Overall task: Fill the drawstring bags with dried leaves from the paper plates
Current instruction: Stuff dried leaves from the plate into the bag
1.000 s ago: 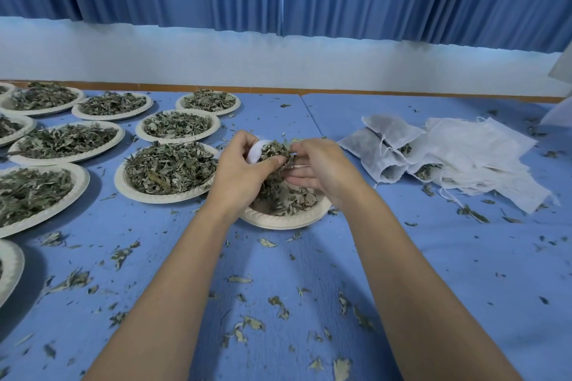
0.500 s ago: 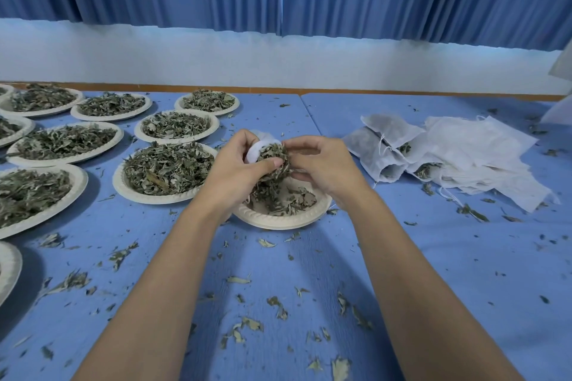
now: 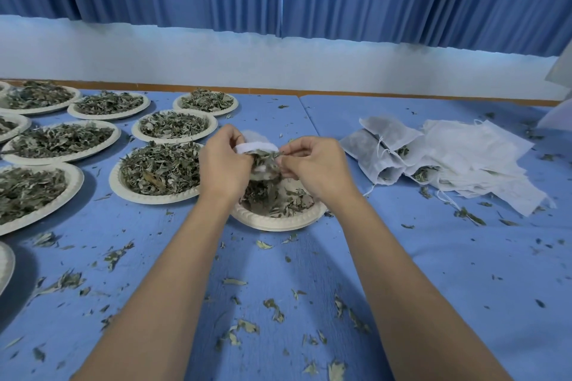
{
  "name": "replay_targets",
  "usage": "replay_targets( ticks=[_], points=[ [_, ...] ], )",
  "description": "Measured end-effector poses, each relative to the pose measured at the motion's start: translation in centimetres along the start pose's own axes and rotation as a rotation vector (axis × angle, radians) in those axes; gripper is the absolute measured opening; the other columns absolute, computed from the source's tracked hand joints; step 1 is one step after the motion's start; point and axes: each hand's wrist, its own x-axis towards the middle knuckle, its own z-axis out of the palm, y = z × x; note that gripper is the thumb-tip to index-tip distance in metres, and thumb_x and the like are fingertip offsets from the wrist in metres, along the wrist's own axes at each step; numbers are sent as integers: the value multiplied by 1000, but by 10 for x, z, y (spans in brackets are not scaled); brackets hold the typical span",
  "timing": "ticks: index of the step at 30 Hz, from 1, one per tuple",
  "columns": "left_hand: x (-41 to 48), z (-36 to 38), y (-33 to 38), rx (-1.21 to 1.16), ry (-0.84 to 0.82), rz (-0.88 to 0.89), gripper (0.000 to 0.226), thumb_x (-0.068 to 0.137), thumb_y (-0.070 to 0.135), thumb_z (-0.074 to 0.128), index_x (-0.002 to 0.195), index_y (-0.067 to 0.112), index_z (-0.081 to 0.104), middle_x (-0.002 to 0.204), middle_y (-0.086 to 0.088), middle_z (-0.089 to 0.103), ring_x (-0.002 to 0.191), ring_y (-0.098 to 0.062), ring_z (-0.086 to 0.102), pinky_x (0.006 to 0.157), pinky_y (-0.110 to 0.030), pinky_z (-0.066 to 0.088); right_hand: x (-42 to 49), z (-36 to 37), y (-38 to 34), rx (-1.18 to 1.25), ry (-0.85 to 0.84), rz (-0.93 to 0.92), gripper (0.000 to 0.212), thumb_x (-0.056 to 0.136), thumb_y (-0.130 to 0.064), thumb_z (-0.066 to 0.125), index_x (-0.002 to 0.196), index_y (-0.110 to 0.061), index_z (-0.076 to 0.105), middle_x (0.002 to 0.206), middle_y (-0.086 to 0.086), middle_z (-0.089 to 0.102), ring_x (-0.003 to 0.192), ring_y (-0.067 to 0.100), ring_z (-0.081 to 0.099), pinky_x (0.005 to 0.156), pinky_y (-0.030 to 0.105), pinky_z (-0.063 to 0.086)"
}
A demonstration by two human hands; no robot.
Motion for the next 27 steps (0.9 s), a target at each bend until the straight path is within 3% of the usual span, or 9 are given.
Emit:
replay_targets(
  ticks=[2,5,8,11,14,16,18,20,27],
  points=[
    [2,3,7,85,45,40,36,77,-11,54,65,19,39,63,5,43,53,-7,36,44,-17,31,1,-1,-1,-1,38,0,20,77,-7,73,67,-23,65,63,-1,68,64,16,67,76,40,59],
    [2,8,9,144,-29,14,18,83,1,59,78,11,45,67,6,43,59,-12,38,50,-26,26,-2,-1,-1,-60,96,-17,19,76,-11,71,68,-26,63,64,-5,66,64,13,64,69,33,56],
    [0,5,10,9,-157,-92,20,85,15,64,82,14,45,72,5,47,64,-11,43,54,-28,31,-4,0,-2,-59,111,-26,11,81,-12,67,78,-21,63,72,-7,62,70,15,63,71,34,55],
    [-2,-2,12,-211,-307,-245,20,85,13,64,84,20,45,85,0,53,80,-19,53,79,-37,45,-3,-1,-3,-39,137,-19,6,84,-10,63,86,-15,60,79,-2,62,73,22,62,76,42,55],
    [-2,-7,12,-304,-368,-299,19,83,6,58,85,21,46,90,-1,52,90,-22,52,100,-48,42,-3,-1,-2,-63,149,-33,10,84,-11,65,89,-17,58,80,-3,63,74,16,62,72,34,54],
    [-3,-7,13,-334,-365,-301,13,86,15,59,84,22,48,87,3,53,91,-18,53,97,-44,45,-3,-1,-1,-99,146,-51,16,82,-12,69,89,-20,58,80,-9,60,71,7,59,65,23,50],
    [-4,-7,13,-253,-332,-229,19,84,28,67,84,24,49,85,5,55,83,-12,54,78,-30,47,-3,0,-1,-132,151,-67,18,80,-12,70,87,-22,58,76,-12,58,66,1,55,59,17,45],
    [-8,-4,12,-140,-295,-118,26,81,29,73,83,24,47,85,7,54,75,-9,52,64,-25,41,-3,3,0,-174,168,-87,17,80,-12,69,84,-22,56,72,-11,56,63,2,52,56,15,41],
    [-8,-6,17,-196,-405,-162,15,85,31,63,88,22,51,85,5,56,70,-10,49,66,-29,37,-3,8,1,-315,227,-132,11,82,-7,56,85,-15,49,73,-1,52,71,20,47,60,31,35]
  ],
)
